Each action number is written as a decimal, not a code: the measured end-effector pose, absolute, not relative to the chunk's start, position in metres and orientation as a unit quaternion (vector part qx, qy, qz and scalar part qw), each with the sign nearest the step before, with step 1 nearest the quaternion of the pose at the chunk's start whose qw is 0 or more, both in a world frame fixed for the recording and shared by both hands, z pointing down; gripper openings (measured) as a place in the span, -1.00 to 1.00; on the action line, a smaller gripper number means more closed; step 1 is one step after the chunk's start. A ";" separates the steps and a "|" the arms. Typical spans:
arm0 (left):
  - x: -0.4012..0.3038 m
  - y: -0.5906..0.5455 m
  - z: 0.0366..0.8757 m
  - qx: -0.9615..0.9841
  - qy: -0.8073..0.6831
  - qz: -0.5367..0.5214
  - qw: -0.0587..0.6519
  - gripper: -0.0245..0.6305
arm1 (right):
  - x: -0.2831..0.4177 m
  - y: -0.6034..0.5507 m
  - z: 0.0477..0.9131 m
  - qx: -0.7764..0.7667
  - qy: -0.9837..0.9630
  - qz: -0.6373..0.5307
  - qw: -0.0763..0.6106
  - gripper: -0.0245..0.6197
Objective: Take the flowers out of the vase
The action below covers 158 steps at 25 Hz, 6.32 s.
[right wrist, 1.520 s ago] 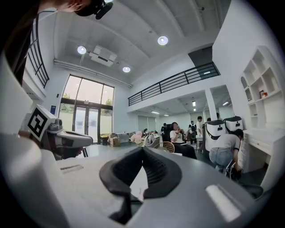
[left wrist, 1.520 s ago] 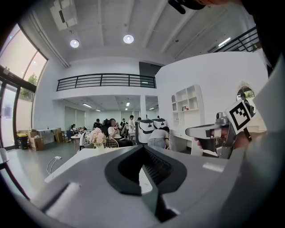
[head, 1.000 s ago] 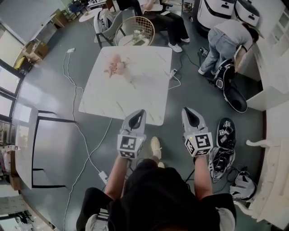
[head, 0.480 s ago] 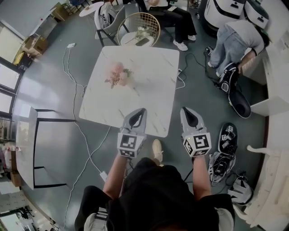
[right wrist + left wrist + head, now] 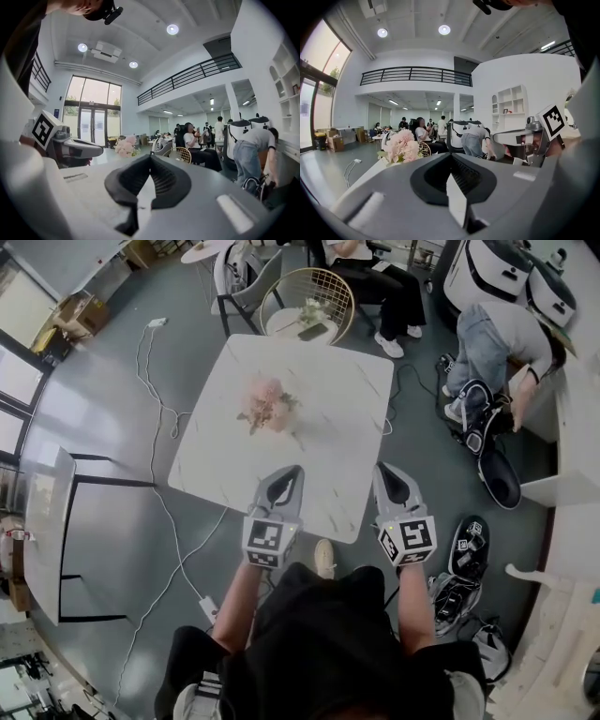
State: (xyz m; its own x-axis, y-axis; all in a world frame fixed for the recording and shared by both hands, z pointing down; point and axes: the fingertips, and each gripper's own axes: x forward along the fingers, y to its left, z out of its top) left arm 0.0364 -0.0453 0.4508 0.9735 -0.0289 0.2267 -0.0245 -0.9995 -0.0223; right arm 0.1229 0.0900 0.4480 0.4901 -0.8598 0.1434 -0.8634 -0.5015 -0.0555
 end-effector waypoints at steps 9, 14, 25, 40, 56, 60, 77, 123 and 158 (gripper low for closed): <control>0.033 -0.085 0.447 -0.993 0.053 -0.107 0.005 -0.91 | 0.129 0.040 0.436 0.839 -0.541 0.054 0.032 -0.92; 0.032 -0.100 0.445 -0.990 0.089 -0.108 0.003 -0.91 | 0.139 0.018 0.432 0.820 -0.569 0.052 0.028 -0.92; 0.038 -0.136 0.452 -0.971 0.208 -0.120 -0.015 -0.91 | 0.176 -0.043 0.440 0.750 -0.658 0.058 0.030 -0.92; 0.036 -0.159 0.482 -0.931 0.335 -0.135 -0.055 -0.91 | 0.197 -0.098 0.470 0.655 -0.751 0.054 0.056 -0.91; 0.053 -0.152 0.513 -0.892 0.420 -0.146 -0.082 -0.91 | 0.195 -0.126 0.505 0.552 -0.828 0.044 0.085 -0.79; 0.055 -0.147 0.516 -0.888 0.428 -0.148 -0.080 -0.91 | 0.196 -0.134 0.508 0.538 -0.837 0.023 0.093 -0.68; 0.035 -0.155 0.520 -0.866 0.463 -0.163 -0.089 -0.91 | 0.171 -0.169 0.527 0.481 -0.865 -0.009 0.146 0.07; 0.006 -0.196 0.537 -0.854 0.479 -0.170 -0.112 -0.91 | 0.141 -0.231 0.547 0.466 -0.868 0.000 0.169 0.24; -0.004 -0.193 0.535 -0.856 0.477 -0.166 -0.113 -0.91 | 0.146 -0.225 0.542 0.489 -0.851 -0.028 0.188 -0.55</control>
